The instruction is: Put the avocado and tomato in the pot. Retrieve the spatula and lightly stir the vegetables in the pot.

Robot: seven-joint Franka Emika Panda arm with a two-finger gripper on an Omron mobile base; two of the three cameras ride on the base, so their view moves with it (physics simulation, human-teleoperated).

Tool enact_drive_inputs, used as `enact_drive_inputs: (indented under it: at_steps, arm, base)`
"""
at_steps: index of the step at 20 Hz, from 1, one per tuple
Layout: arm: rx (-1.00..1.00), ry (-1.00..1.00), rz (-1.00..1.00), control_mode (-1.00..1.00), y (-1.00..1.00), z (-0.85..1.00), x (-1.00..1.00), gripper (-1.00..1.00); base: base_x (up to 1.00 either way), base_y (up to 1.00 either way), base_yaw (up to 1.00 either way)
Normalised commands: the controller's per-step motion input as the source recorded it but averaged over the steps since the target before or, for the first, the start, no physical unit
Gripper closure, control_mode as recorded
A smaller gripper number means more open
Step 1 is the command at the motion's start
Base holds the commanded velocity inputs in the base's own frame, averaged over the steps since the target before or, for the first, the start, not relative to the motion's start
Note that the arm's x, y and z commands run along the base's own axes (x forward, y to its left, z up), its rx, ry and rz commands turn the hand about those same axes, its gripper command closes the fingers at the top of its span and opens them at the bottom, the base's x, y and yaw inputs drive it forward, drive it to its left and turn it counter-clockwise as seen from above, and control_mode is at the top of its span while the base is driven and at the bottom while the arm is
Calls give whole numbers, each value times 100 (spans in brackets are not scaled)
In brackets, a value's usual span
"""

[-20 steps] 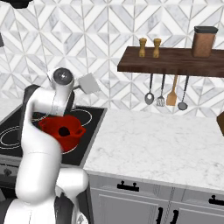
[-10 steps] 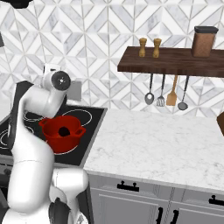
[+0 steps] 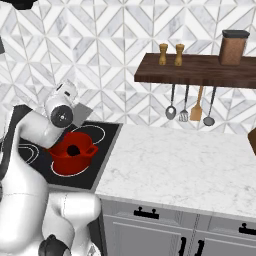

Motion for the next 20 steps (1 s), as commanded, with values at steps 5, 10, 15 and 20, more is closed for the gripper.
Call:
enact_drive_inputs:
  at_steps: [5,10,15,20]
  arm:
    - [33,22,-61,-100,42,0,0,100]
    - [47,10,-43,-100,26,0,-13,100]
    - [57,1,-14,-100,6,0,14,100]
    - [55,4,-7,-100,-7,-12,9,100]
  base:
    - [0,0,0]
    - [0,0,0]
    - [0,0,0]
    - [0,0,0]
